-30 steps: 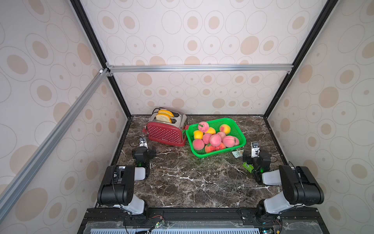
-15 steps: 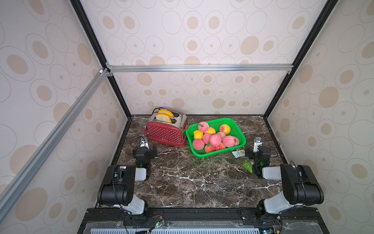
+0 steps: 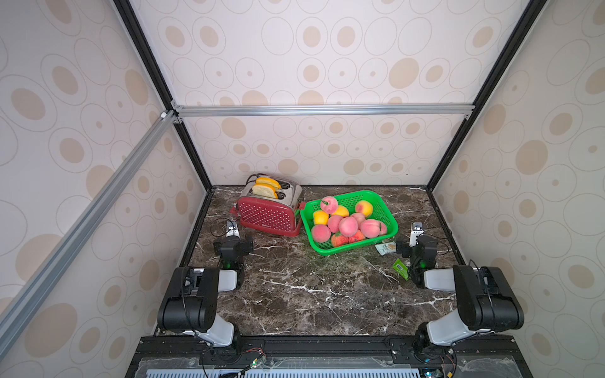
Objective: Put the peaches into the basket
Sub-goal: Reset both arms
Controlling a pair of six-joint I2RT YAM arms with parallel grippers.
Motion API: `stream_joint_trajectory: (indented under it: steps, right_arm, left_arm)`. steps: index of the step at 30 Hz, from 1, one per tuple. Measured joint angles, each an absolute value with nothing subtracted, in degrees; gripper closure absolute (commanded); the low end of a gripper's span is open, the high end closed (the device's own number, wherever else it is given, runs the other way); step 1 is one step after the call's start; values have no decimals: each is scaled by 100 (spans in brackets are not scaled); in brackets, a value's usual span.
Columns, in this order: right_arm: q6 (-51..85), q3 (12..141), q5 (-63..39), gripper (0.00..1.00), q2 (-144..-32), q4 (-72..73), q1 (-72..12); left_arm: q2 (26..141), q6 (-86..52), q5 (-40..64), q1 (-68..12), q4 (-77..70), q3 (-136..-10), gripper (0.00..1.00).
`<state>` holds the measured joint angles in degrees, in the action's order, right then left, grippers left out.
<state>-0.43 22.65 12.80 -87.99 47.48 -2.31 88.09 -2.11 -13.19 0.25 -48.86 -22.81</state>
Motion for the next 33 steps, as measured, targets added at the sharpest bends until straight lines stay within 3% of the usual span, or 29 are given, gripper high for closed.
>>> stream_joint_trajectory:
  steps: [12, 18, 33]
  right_arm:
    - [-43, 2239, 1278, 0, -8799, 4816, -235]
    - [38, 1406, 1400, 0, -8746, 5745, -220]
    - [91, 2217, 1367, 0, -8748, 4952, -202]
  left_arm:
    - [8809, -211, -1321, 25, -4875, -2281, 1]
    - [8809, -213, -1321, 25, -4877, -2281, 1]
    - [8809, -211, -1321, 25, -4877, -2281, 1]
